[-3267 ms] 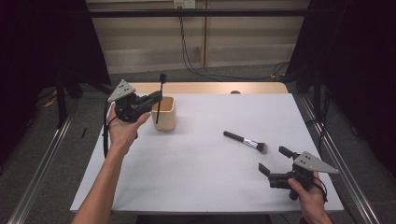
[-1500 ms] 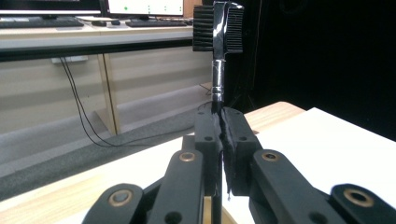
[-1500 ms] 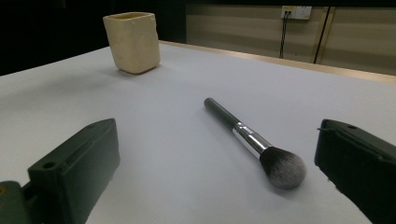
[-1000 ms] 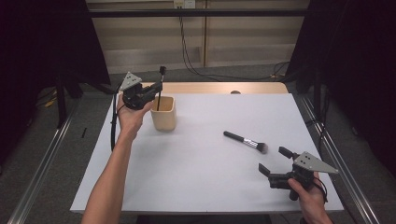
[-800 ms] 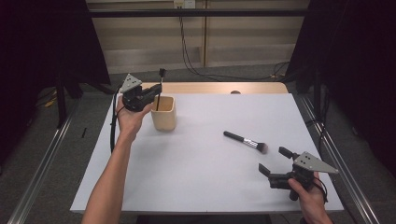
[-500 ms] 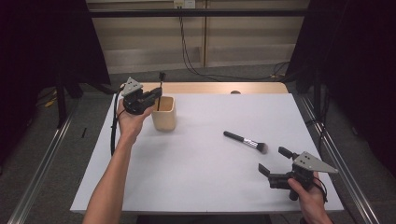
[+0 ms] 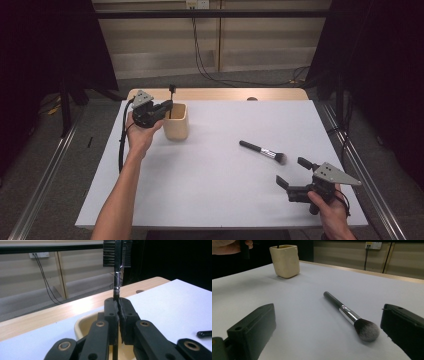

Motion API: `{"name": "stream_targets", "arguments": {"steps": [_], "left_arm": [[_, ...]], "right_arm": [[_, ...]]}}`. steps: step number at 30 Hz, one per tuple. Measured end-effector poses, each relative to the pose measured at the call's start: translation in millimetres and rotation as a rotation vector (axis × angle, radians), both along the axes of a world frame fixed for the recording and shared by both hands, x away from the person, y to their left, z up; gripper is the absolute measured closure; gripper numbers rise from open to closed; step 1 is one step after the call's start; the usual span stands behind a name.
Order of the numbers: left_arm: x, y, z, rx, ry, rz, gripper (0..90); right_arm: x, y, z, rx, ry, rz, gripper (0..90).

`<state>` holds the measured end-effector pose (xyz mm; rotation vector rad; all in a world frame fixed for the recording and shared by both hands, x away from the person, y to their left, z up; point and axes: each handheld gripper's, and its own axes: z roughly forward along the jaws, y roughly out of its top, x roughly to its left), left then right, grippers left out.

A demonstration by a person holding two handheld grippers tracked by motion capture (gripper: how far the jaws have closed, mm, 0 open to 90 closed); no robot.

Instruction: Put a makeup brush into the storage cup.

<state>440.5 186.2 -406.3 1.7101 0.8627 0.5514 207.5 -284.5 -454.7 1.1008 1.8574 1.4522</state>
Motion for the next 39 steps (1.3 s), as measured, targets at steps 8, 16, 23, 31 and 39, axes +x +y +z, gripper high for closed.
{"name": "stream_targets", "arguments": {"steps": [8, 16, 23, 31, 39], "left_arm": [[-0.8, 3.4, -4.8, 0.006, 0.019, 0.001, 85.8], [-1.5, 5.3, -9.6, 0.016, 0.042, 0.002, 85.8], [-4.1, 4.2, -10.5, 0.036, 0.068, 0.014, 85.1], [-4.6, 5.9, -10.4, 0.011, 0.08, 0.025, 73.4], [-11.0, 7.6, -8.1, -0.012, 0.089, 0.011, 51.5]], "right_arm": [[0.3, 0.2, 0.0, -0.001, -0.001, -0.001, 0.0], [0.0, 0.0, 0.3, -0.001, -0.004, 0.001, 0.0], [0.2, 0.9, 0.2, -0.005, -0.004, 0.003, 0.0], [0.0, 1.3, 0.3, -0.004, -0.007, 0.008, 0.0], [-0.2, 1.6, 0.8, -0.003, -0.01, 0.009, 0.0]]}}
